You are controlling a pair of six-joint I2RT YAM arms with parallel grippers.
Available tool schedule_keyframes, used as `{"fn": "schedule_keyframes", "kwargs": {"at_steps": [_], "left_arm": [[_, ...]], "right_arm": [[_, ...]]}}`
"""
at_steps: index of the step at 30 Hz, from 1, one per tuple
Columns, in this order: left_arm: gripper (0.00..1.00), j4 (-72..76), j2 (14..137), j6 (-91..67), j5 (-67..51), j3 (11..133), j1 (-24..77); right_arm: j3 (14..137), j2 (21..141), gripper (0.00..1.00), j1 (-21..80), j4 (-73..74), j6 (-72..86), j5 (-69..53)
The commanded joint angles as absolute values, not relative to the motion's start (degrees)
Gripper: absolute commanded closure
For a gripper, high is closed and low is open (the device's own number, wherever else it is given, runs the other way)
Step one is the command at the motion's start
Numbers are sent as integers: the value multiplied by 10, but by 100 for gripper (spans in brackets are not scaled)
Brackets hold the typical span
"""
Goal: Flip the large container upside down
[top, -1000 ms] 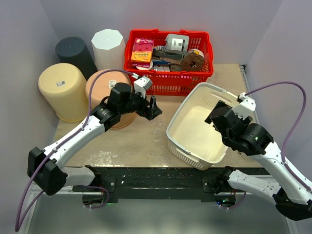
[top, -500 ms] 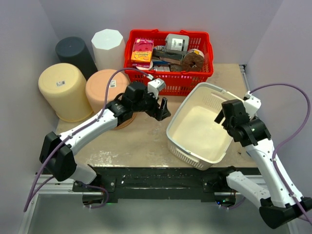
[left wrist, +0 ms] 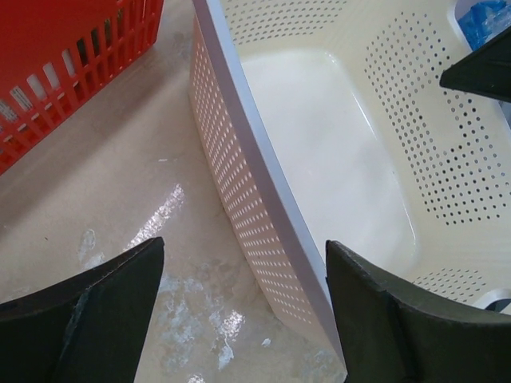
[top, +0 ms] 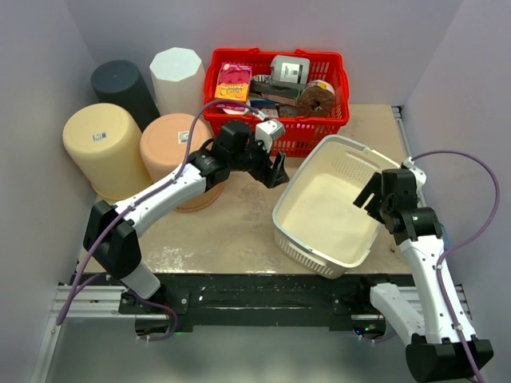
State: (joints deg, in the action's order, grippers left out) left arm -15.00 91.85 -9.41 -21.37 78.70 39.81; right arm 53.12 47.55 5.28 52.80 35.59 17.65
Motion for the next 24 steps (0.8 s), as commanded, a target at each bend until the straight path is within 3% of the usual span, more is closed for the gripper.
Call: {"fn": "schedule_keyframes", "kwargs": {"at_steps": [1,9,15,24], "left_arm": [[15,-168,918,-122,-221,811,398],[16,-178,889,-134,-200,813,423],[16,-171,887,-127,-182,825,458],[16,-138,853,-109,-148,755,470]], "right_arm": [[519,463,20,49,483,362,111],[530,414,20,49,503,376,178],[546,424,12,49,515,373,206],[535,413,11,48,515,404,268]]}}
